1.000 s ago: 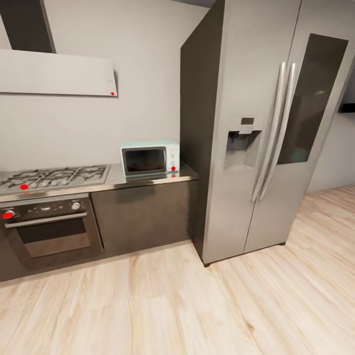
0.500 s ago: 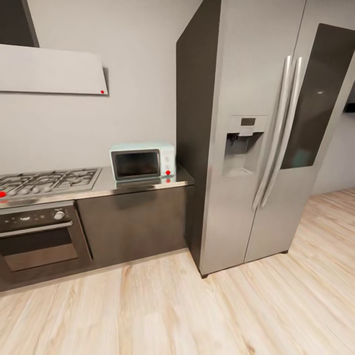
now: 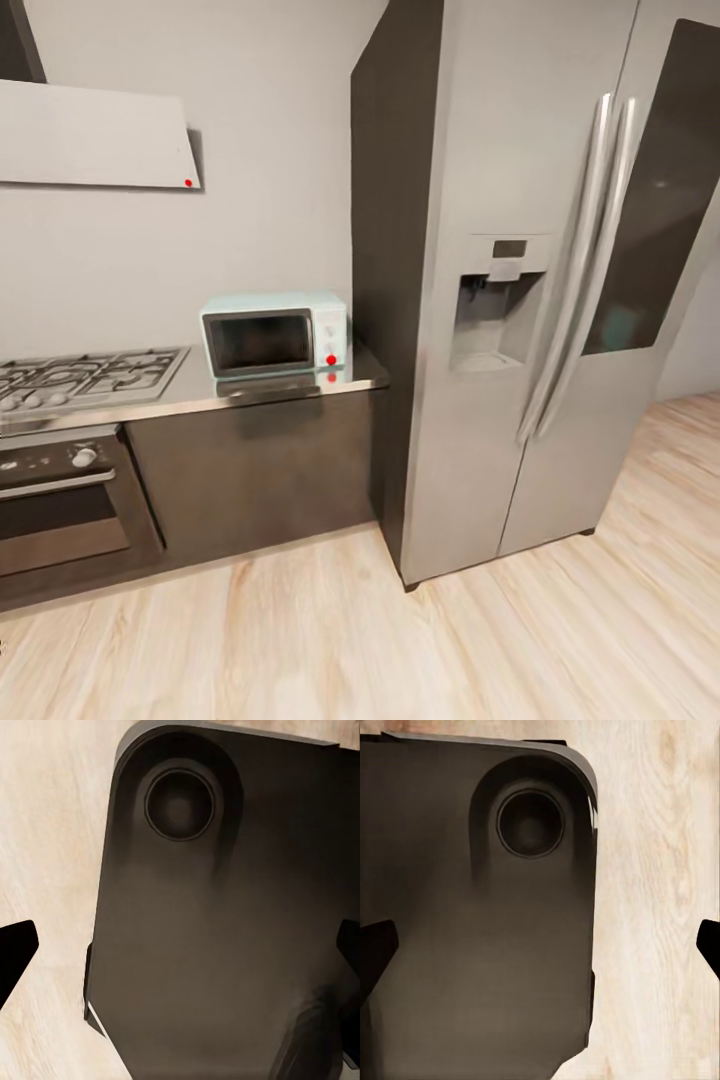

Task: In the kitchen, take the popcorn bag from the countertop, put it into the microwave, and heat it until the popcorn is cooked so the cooked popcorn ends up inside the bag.

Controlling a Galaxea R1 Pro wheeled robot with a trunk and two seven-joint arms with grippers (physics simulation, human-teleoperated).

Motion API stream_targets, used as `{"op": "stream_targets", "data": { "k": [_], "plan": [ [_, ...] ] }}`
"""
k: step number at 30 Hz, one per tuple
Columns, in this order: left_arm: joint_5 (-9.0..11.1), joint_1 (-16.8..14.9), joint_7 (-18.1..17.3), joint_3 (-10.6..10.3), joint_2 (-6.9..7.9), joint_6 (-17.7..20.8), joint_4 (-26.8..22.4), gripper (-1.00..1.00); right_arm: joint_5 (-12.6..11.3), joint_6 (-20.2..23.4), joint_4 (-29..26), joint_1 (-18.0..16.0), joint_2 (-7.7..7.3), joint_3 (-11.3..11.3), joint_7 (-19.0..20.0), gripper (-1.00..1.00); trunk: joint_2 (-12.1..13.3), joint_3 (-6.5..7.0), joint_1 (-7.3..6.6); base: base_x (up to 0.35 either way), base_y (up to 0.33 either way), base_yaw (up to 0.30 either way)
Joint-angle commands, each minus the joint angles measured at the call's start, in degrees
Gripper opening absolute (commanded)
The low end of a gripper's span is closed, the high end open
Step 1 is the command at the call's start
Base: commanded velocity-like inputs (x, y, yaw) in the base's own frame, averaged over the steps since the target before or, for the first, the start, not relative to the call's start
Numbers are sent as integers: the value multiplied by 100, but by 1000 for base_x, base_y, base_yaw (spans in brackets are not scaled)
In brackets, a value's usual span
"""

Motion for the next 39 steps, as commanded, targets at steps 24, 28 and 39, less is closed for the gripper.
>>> {"op": "stream_targets", "data": {
  "k": [24,28,39],
  "plan": [
    [33,0,6,2,1,-61,-3,100,1,-29,6,-2,-9,4,-7,100,-2,-3,3,20,-5,265],
    [25,0,-1,-1,-1,-69,-3,100,1,-29,8,-2,-9,4,-7,100,-2,-3,3,0,0,268],
    [16,0,-3,2,-1,-78,-3,100,1,-29,8,-3,-3,-3,-7,100,-2,-3,3,0,0,253]
  ]
}}
